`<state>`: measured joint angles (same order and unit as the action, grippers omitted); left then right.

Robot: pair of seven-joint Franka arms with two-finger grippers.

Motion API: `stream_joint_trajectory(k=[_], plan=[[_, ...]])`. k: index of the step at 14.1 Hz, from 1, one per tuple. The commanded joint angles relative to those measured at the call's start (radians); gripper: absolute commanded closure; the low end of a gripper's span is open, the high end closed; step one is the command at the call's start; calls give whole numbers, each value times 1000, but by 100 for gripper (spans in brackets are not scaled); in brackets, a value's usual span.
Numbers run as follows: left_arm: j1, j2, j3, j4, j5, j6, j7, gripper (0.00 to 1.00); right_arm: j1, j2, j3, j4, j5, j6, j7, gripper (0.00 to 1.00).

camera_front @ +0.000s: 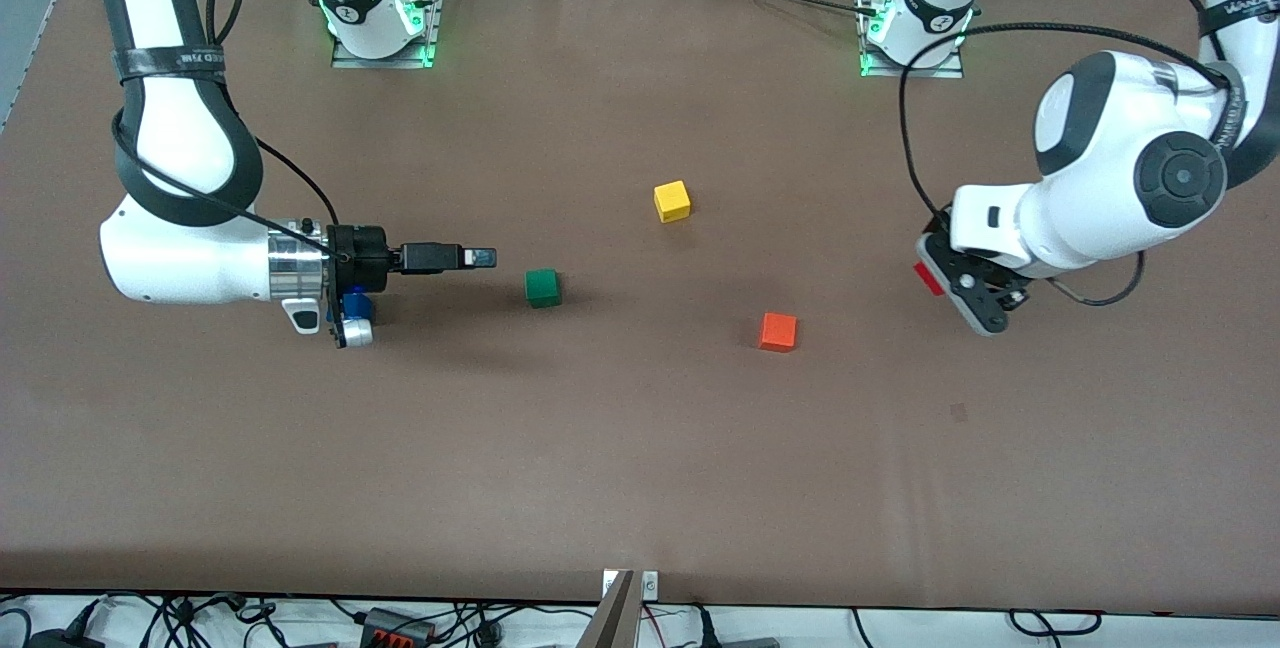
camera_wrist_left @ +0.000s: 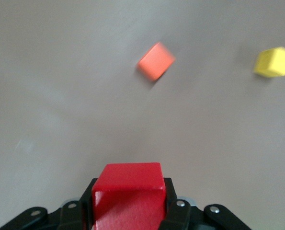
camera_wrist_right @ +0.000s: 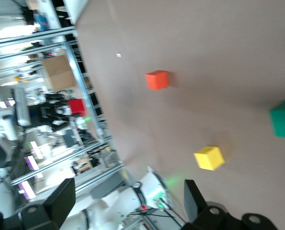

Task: Pass red block to right arm, stack on blue
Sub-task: 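Lift the red cube with the left gripper while the right gripper advances, then carry the red cube with the left gripper toward the right gripper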

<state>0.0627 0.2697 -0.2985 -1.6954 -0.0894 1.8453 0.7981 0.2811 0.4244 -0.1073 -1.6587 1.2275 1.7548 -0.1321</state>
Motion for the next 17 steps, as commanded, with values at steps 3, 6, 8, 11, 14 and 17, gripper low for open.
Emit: stream_joint_trajectory(k=[3,6,8,11,14,17], plan=[[9,37,-109,25,-168,135,223,87,1,56,8,22,191,-21,-105,0],[2,46,-119,25,-448,190,386,87,-2,111,6,22,324,-101,-208,0],[-3,57,-123,25,-565,245,499,87,-3,138,8,22,352,-141,-254,0],[-17,92,-142,19,-810,282,653,87,-2,157,8,22,375,-198,-267,0],[-38,126,-142,19,-1002,345,836,87,-2,166,8,23,425,-196,-264,0],[-111,170,-142,17,-1257,473,1071,87,1,186,8,23,461,-198,-262,0]])
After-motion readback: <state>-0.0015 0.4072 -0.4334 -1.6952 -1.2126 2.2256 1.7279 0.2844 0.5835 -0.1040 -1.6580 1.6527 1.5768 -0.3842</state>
